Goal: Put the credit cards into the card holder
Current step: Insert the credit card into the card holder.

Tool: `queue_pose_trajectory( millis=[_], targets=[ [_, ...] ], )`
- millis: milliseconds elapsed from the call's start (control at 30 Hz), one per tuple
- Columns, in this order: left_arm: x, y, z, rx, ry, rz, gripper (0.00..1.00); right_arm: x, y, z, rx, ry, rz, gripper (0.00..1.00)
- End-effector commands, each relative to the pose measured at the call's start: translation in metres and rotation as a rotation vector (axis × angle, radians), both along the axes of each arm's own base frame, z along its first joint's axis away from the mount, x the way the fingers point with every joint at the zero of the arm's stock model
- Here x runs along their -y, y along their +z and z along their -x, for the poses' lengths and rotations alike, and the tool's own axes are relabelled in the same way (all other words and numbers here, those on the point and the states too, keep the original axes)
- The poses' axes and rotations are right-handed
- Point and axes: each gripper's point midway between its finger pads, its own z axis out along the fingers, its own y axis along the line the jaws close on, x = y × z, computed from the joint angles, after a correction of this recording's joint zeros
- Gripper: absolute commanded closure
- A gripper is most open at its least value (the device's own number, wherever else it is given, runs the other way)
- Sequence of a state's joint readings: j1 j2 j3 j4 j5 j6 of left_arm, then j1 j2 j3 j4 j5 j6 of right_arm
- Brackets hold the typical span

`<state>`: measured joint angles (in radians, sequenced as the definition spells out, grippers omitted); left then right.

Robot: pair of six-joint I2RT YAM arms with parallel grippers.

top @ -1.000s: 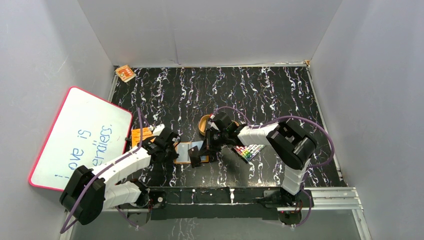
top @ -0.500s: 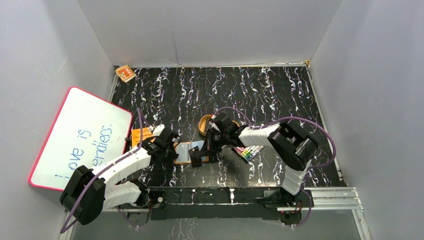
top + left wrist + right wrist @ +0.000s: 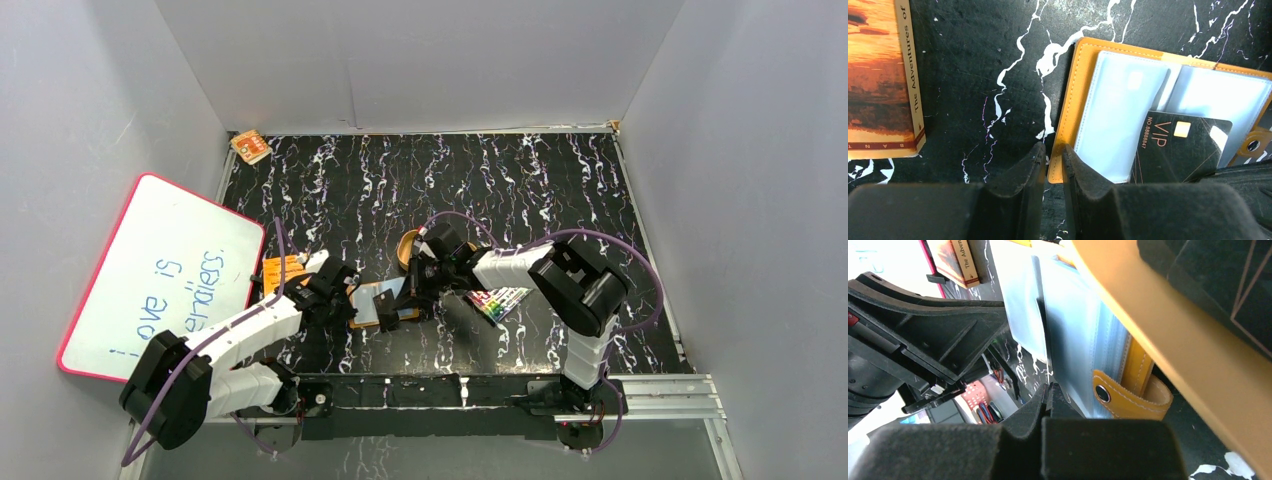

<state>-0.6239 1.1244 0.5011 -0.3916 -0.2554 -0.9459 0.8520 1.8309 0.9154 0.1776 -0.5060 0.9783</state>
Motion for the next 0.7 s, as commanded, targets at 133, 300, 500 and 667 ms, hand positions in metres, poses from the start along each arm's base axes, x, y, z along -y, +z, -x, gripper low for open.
queue_pose_trajectory(
  millis=[133,300,500,667],
  targets=[
    [-0.004,-0.011,0.009,-0.041,-0.009,-0.016,0.85,-0.014,0.007,-0.017,0.018,-0.042,-0.023,1.00],
    [-0.004,-0.011,0.008,-0.041,-0.014,-0.016,0.86,-0.013,0.007,-0.021,0.031,-0.057,-0.009,1.00],
    [-0.005,-0.012,0.009,-0.043,-0.020,-0.023,0.87,-0.001,0.000,-0.023,0.047,-0.086,0.057,1.00],
    [-0.005,-0.012,0.010,-0.047,-0.021,-0.022,0.88,0.004,0.000,-0.023,0.052,-0.095,0.068,1.00]
  ],
)
